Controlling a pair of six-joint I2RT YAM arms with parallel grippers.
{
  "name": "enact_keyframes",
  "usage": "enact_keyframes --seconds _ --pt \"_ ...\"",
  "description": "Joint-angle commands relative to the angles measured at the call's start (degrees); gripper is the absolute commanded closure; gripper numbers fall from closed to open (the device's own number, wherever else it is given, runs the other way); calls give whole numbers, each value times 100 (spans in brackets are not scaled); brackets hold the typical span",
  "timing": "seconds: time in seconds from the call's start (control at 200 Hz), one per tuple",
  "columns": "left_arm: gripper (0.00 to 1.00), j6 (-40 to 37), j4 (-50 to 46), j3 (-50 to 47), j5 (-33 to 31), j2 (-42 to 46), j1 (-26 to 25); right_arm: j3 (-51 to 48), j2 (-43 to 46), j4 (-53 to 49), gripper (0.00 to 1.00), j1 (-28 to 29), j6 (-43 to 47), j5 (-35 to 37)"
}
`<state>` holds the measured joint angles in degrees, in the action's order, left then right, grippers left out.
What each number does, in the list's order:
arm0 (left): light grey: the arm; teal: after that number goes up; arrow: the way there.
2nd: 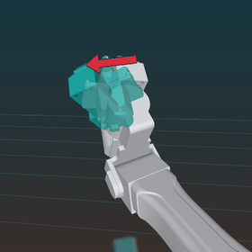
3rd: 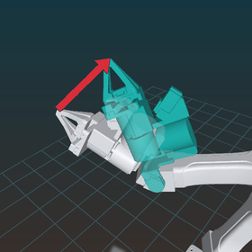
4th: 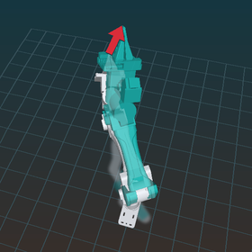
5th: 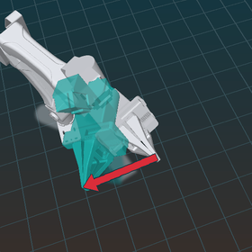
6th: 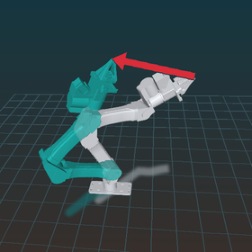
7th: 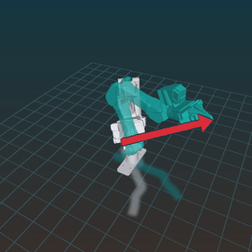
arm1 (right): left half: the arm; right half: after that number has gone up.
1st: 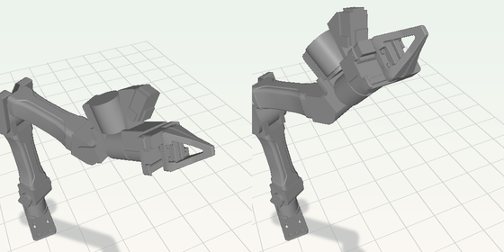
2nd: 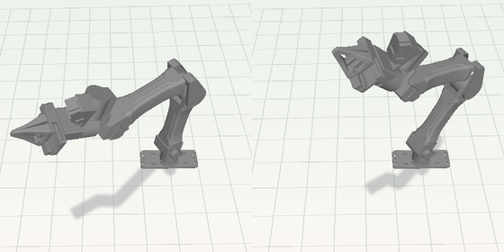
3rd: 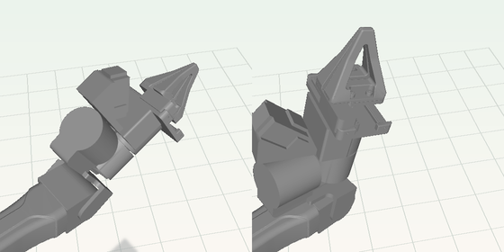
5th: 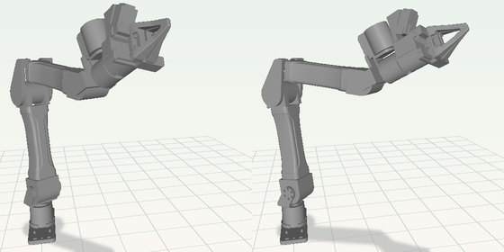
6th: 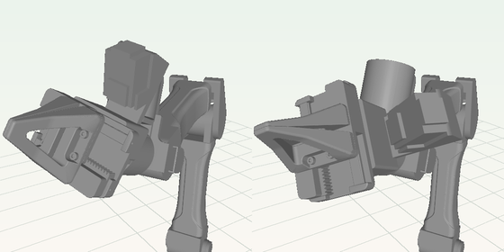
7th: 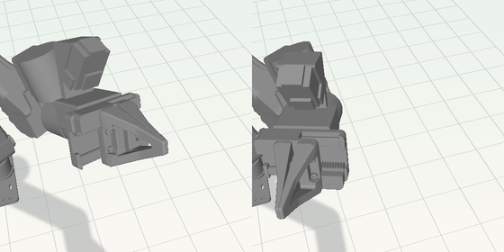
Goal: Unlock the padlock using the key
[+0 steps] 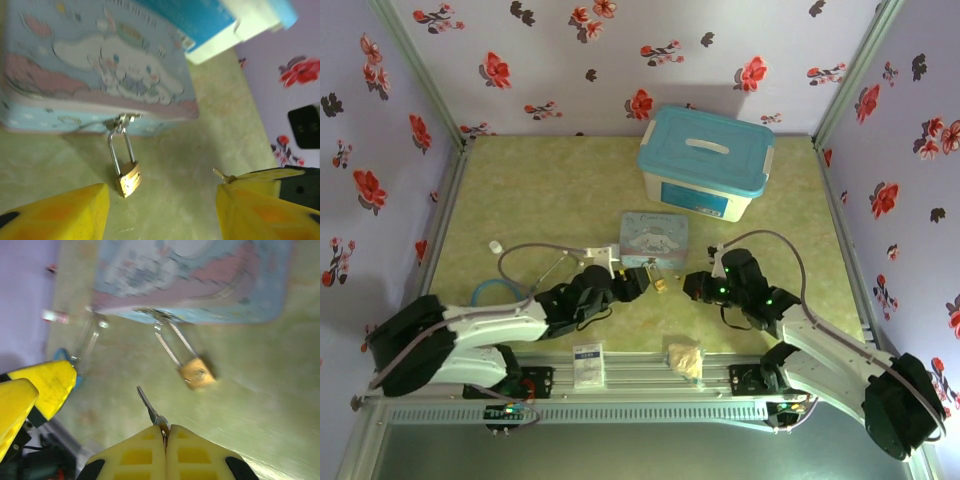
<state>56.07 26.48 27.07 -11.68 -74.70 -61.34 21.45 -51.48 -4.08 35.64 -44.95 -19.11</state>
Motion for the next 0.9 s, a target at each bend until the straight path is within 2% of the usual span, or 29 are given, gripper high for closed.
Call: enact_keyframes --seconds 0.0,0.26,0.475,0.755,0.895 --pt "41 -44 810 167 762 -704 100 188 39 -714 100 -22 336 202" --pt "41 -90 754 794 630 -1921 101 110 428 -969 100 -22 372 359" --pt "42 -222 -387 1400 34 -2261 52 -93 683 -995 100 -39 314 394" --pt "44 19 -400 1247 -472 -2226 -104 -187 741 -904 100 -48 285 419" --pt "40 51 -504 1267 -587 -2269 -101 -238 675 -780 100 -48 250 393"
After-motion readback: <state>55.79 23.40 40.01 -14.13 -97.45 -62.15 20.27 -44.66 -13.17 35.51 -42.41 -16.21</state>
